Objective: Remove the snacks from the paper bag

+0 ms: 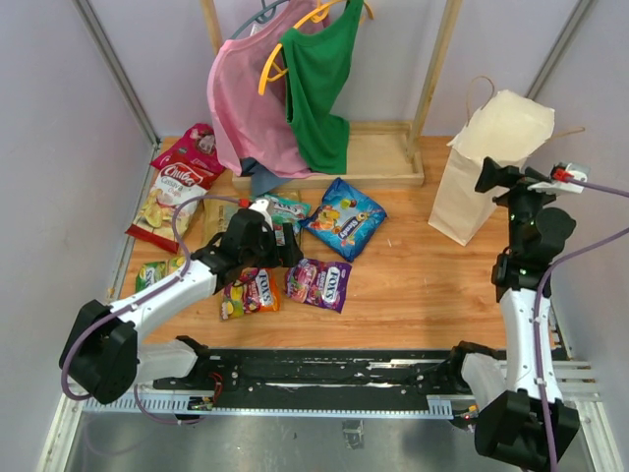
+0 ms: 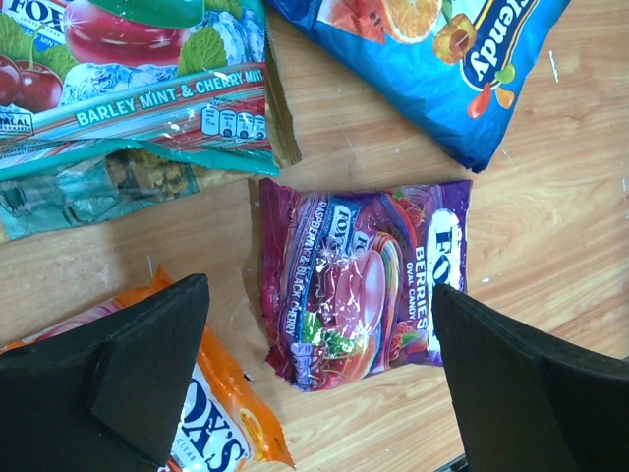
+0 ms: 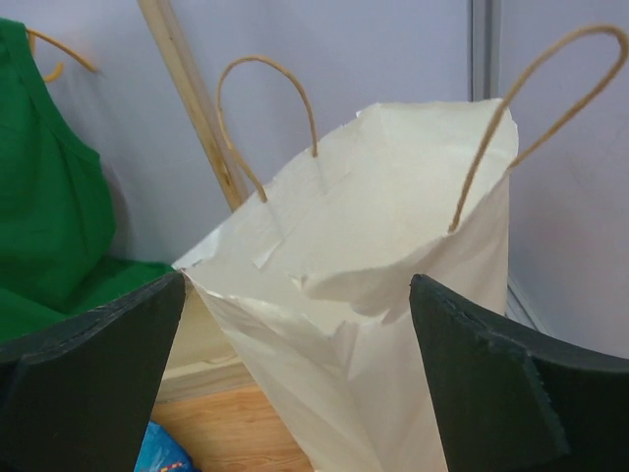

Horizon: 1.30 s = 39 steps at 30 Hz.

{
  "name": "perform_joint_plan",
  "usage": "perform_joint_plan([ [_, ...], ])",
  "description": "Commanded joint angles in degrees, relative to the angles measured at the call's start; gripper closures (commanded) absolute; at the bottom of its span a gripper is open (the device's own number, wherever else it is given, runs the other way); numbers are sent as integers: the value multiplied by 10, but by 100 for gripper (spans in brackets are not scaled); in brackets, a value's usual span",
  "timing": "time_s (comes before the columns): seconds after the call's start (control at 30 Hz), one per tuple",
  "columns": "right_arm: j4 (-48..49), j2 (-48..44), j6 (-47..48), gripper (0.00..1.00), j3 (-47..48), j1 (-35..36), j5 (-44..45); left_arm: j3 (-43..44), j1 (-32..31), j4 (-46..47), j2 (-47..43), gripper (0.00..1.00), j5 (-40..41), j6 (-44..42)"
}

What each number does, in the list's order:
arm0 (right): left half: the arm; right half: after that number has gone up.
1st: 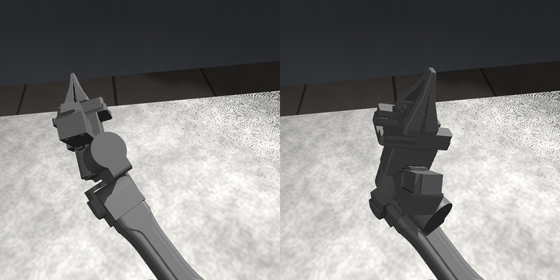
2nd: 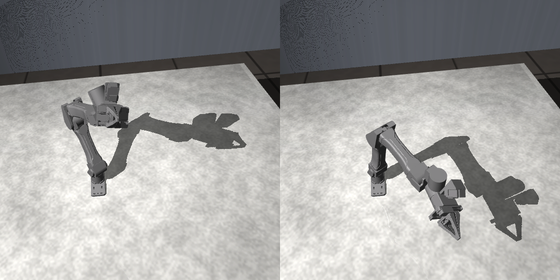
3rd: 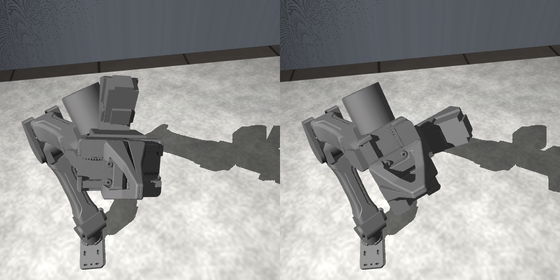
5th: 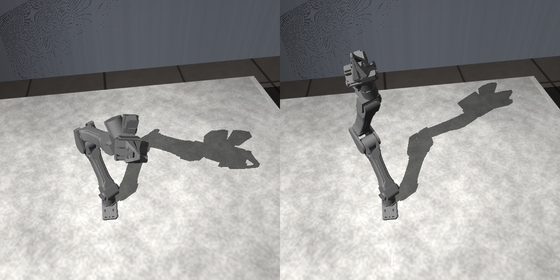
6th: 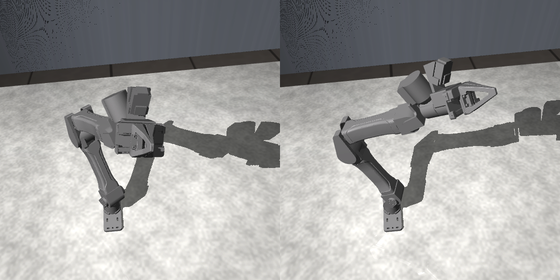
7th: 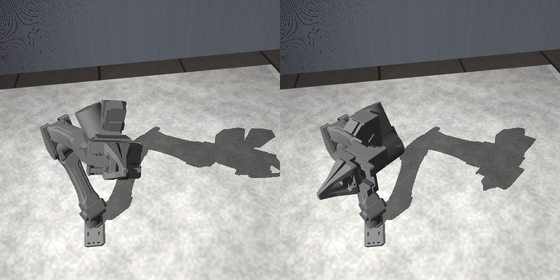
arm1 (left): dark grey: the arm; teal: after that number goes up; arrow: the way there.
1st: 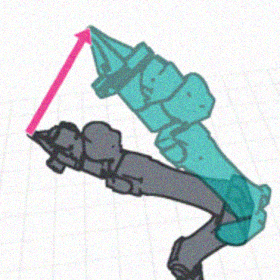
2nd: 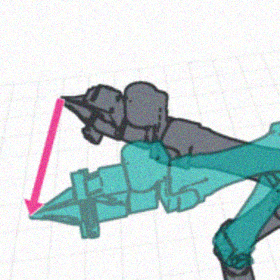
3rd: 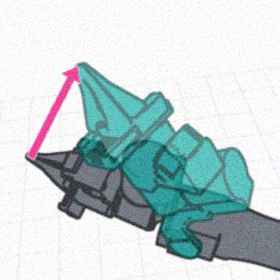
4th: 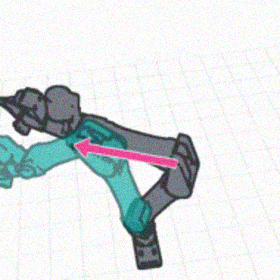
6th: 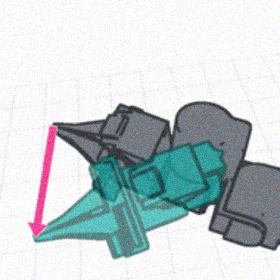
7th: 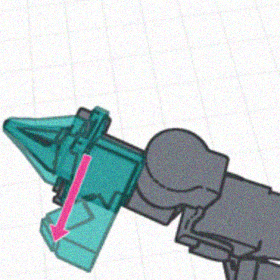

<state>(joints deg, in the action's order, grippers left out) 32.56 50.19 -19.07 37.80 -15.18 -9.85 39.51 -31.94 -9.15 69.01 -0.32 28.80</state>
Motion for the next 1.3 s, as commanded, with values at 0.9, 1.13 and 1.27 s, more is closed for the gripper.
perform_joint_plan([
  [0.9, -493, 39, 36, 2, 154, 379, 107, 215, 175, 31, 13, 0, -179, -19],
  [1.13, -432, 7, 38, 2, 106, 379, 85, 176, 205, 58, -19, 0, -166, -16],
  [1.27, -444, 10, 43, 2, 106, 379, 98, 163, 204, 39, -42, 0, -120, -30],
])
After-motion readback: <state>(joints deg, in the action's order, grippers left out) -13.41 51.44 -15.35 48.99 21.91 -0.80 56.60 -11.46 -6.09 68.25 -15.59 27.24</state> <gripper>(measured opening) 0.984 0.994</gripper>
